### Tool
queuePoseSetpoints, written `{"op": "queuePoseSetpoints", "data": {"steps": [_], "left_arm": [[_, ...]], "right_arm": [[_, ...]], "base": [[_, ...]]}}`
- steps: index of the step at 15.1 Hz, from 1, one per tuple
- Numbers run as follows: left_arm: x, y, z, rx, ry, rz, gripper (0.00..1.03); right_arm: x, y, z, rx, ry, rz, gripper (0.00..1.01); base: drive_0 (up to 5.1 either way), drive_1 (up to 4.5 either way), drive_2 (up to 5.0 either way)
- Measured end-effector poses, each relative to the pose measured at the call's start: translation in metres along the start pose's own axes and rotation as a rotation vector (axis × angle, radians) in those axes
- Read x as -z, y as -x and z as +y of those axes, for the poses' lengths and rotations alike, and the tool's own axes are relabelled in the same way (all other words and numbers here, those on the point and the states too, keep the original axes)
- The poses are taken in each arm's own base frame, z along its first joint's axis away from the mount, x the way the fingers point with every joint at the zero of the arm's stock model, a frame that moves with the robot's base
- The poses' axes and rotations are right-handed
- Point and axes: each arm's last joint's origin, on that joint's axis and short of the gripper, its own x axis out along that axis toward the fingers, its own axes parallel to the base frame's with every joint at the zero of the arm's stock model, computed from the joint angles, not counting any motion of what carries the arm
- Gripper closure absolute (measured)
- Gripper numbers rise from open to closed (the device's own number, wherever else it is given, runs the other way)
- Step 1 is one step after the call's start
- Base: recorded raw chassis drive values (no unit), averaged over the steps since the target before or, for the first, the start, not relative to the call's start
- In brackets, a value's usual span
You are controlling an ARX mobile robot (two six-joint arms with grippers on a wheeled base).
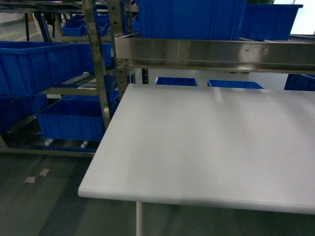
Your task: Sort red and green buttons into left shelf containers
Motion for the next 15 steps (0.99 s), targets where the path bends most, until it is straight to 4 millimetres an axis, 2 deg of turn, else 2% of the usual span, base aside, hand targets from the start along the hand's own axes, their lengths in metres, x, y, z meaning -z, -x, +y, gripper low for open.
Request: {"op": "queuePoseSetpoints", "data": {"steps": [11, 15], "left_arm": [[0.0002, -0.0001, 0.0000, 0.000, 0.000, 0.001, 0.74], [0.0003, -0.0002, 0.0000, 0.000, -0.001, 0.001, 0.74]], "right_arm": [[-0.0001, 0.0000, 0.0000, 0.000, 0.000, -0.001, 0.67], [-0.0002, 0.0000, 0.0000, 0.000, 0.000, -0.002, 0.67]], "base": [[-4.5, 4.04, 0.6], [-4.8, 3.01, 1.9]]}}
